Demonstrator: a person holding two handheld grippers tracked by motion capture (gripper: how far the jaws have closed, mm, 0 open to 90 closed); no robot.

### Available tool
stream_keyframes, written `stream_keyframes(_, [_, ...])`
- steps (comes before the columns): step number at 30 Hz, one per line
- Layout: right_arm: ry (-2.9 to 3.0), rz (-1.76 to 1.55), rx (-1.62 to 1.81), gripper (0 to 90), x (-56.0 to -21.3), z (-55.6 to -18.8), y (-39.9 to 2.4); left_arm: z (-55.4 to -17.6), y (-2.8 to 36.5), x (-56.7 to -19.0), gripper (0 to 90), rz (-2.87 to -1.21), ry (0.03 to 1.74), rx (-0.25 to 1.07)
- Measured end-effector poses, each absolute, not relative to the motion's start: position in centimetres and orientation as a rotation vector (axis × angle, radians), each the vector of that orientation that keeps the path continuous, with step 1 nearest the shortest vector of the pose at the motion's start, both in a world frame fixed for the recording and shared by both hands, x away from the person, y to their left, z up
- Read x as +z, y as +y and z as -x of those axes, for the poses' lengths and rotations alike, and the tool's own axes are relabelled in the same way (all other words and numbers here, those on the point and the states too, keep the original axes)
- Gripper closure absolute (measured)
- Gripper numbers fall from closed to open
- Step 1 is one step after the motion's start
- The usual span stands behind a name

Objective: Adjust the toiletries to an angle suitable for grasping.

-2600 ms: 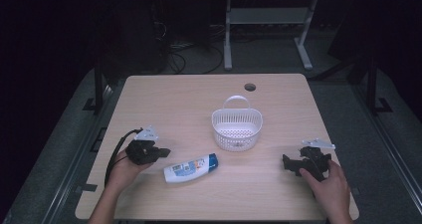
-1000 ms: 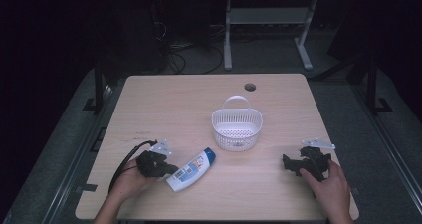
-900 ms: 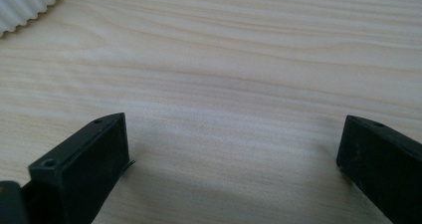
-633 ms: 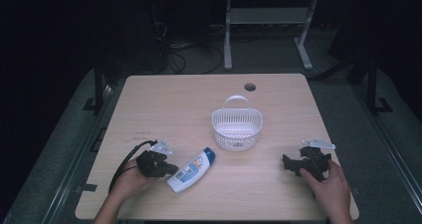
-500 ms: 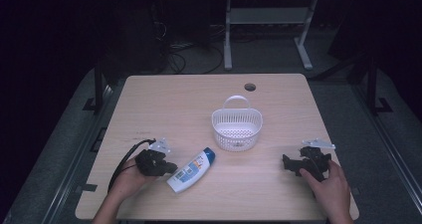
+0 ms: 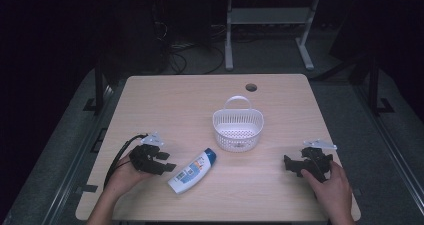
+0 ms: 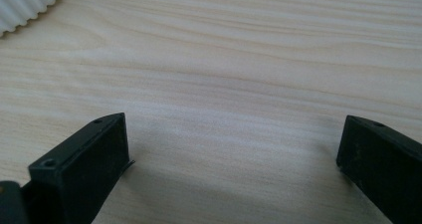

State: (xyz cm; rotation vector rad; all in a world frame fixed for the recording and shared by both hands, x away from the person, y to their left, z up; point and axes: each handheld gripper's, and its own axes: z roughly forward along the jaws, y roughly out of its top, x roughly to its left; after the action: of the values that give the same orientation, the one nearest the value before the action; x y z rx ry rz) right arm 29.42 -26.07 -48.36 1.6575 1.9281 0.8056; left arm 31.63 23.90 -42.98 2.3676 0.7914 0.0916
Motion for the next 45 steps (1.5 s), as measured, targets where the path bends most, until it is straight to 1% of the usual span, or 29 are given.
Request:
stream_keyframes(7, [1.928,-1.658,0.805,0.0,-48.4,-29.4,-26.1,-31.6,23.4,-42.4,29.8,-2.369,0.824,0.132])
stream_keyframes(12, [1.928,-1.658,0.806,0.0,-48.4,-29.4,-26.1,-31.7,23.1,-42.0,22.6,-2.349,0.851,0.156])
stream_keyframes(22, [1.928,-1.657,0.806,0.0,-48.4,-29.4,-26.1,-32.1,22.2,-41.3,14.0,-2.334,0.875,0.154])
stream_keyframes(28, [1.928,-1.657,0.806,0.0,-48.4,-29.4,-26.1,-32.4,21.3,-40.9,13.3,-2.338,0.86,0.16])
stream_keyframes(45, [1.928,-1.658,0.806,0.0,-48.4,-29.4,-26.1,-32.9,17.5,-40.6,13.3,-2.365,0.795,0.128])
